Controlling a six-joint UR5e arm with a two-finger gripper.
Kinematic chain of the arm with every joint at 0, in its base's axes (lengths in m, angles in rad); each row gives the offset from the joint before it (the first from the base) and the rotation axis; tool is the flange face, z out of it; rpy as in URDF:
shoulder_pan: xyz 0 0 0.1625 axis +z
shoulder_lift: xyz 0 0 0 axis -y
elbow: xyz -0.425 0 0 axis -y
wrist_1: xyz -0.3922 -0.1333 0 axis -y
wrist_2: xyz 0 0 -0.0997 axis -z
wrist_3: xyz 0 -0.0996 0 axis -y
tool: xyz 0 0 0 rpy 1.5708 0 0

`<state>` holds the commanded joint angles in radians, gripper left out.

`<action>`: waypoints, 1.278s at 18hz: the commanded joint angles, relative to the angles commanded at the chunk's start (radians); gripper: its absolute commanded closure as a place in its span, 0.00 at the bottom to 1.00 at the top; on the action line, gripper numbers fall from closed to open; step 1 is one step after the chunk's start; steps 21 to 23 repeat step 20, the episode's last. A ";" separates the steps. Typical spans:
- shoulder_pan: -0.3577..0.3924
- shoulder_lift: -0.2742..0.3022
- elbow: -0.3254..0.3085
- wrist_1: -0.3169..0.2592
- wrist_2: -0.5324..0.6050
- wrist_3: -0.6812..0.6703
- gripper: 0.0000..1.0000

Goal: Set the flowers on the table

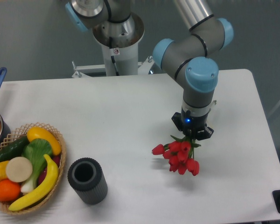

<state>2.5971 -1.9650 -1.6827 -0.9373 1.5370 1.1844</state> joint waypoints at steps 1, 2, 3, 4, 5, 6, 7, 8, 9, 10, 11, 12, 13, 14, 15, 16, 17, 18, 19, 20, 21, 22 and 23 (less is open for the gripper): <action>-0.002 0.000 -0.005 0.003 -0.002 -0.015 0.00; -0.005 0.000 -0.006 0.005 0.000 -0.018 0.00; -0.005 0.000 -0.011 0.009 0.000 -0.022 0.00; -0.005 0.002 -0.012 0.014 0.000 -0.022 0.00; -0.005 0.003 -0.015 0.017 -0.002 -0.022 0.00; -0.005 0.003 -0.015 0.023 -0.003 -0.020 0.00; 0.000 0.005 -0.014 0.034 -0.005 -0.017 0.00; 0.005 0.005 -0.009 0.040 -0.008 -0.017 0.00; 0.008 0.006 -0.006 0.040 -0.005 -0.015 0.00; 0.018 0.008 -0.006 0.048 -0.005 -0.008 0.00; 0.035 0.008 -0.006 0.049 -0.006 -0.006 0.00; 0.049 0.008 -0.006 0.052 -0.006 -0.005 0.00; 0.073 0.011 -0.011 0.057 -0.009 -0.005 0.00; 0.083 0.014 -0.011 0.055 -0.009 0.000 0.00; 0.083 0.012 -0.008 0.057 -0.009 0.011 0.00; 0.081 0.011 -0.006 0.057 -0.009 0.026 0.00; 0.080 0.008 -0.006 0.057 -0.009 0.041 0.00; 0.080 0.006 -0.006 0.057 -0.009 0.050 0.00; 0.080 0.005 -0.006 0.057 -0.009 0.057 0.00; 0.080 0.005 -0.006 0.057 -0.009 0.063 0.00; 0.080 0.005 -0.006 0.057 -0.009 0.063 0.00; 0.080 0.005 -0.006 0.057 -0.009 0.063 0.00; 0.080 0.005 -0.006 0.057 -0.009 0.063 0.00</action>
